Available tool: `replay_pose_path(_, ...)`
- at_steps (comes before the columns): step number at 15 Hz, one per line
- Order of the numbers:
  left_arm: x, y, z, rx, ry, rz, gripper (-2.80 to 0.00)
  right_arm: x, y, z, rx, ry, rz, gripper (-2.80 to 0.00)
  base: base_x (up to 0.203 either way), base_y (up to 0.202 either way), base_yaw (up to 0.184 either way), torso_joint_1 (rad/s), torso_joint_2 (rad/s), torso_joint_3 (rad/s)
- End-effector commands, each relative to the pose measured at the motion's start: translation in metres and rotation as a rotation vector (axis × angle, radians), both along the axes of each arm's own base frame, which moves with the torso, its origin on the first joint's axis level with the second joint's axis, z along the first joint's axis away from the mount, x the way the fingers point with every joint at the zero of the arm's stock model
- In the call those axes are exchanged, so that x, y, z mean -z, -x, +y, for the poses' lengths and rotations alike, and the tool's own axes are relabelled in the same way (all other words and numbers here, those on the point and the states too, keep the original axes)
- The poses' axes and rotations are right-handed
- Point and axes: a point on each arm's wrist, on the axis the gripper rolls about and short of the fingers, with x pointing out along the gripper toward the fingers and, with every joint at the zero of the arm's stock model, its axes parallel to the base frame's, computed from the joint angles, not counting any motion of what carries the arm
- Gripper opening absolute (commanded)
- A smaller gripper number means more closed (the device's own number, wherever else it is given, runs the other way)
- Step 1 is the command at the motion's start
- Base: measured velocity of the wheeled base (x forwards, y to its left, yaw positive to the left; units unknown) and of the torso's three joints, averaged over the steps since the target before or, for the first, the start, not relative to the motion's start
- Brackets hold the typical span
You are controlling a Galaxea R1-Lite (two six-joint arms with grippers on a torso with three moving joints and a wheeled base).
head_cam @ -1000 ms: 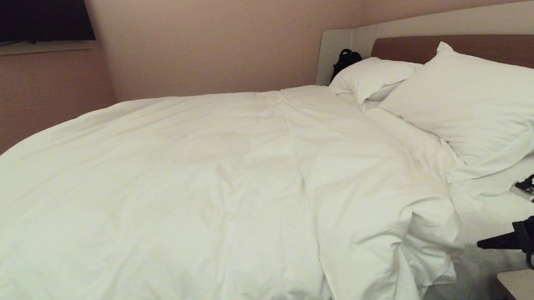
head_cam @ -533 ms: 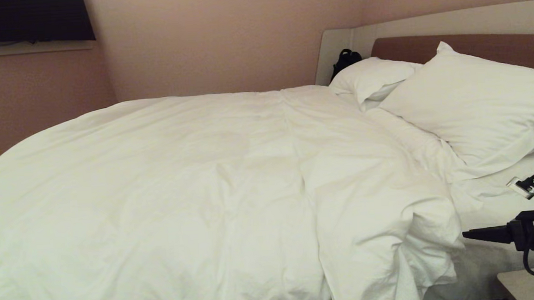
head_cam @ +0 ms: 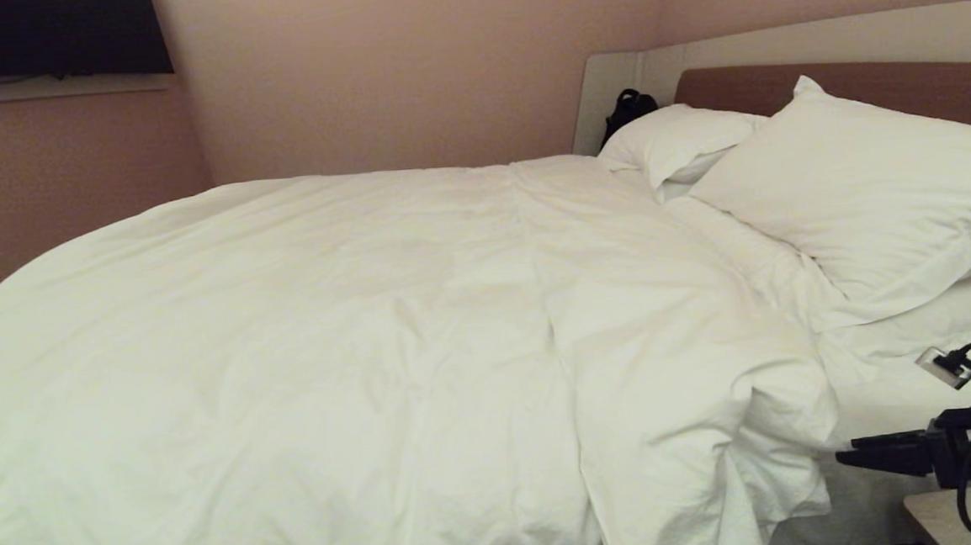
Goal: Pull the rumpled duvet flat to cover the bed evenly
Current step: Flatten the corners of the folded blanket
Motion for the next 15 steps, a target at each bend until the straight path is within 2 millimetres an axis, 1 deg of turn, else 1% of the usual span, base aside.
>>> replay_pose_path(1,0.0,0.0,0.0,0.0,-0.001,-0.001,-2.8,0.01,-0.01,0.002,-0.018,0.054,-0.037,0.0,0.0,0.0,0.0,0.0,0.0,0.0)
replay_pose_path(2,0.0,0.0,0.0,0.0,-0.001,0.0,-2.8,0.015,-0.014,0.005,-0.035,0.059,-0.042,0.0,0.0,0.0,0.0,0.0,0.0,0.0)
replay_pose_path(4,0.0,0.0,0.0,0.0,-0.001,0.0,-2.8,0.017,-0.019,0.009,-0.055,0.061,-0.048,0.0,0.0,0.0,0.0,0.0,0.0,0.0)
replay_pose_path(8,0.0,0.0,0.0,-0.001,0.0,0.0,-2.8,0.025,-0.037,0.019,-0.102,0.066,-0.072,0.0,0.0,0.0,0.0,0.0,0.0,0.0)
replay_pose_path(10,0.0,0.0,0.0,0.0,0.0,0.0,-2.8,0.026,-0.039,0.024,-0.12,0.063,-0.069,0.0,0.0,0.0,0.0,0.0,0.0,0.0)
replay_pose_path(13,0.0,0.0,0.0,0.0,-0.001,0.0,-2.8,0.028,-0.042,0.038,-0.168,0.058,-0.065,0.0,0.0,0.0,0.0,0.0,0.0,0.0)
replay_pose_path(15,0.0,0.0,0.0,0.0,-0.001,-0.001,-2.8,0.027,-0.039,0.043,-0.178,0.056,-0.06,0.0,0.0,0.0,0.0,0.0,0.0,0.0)
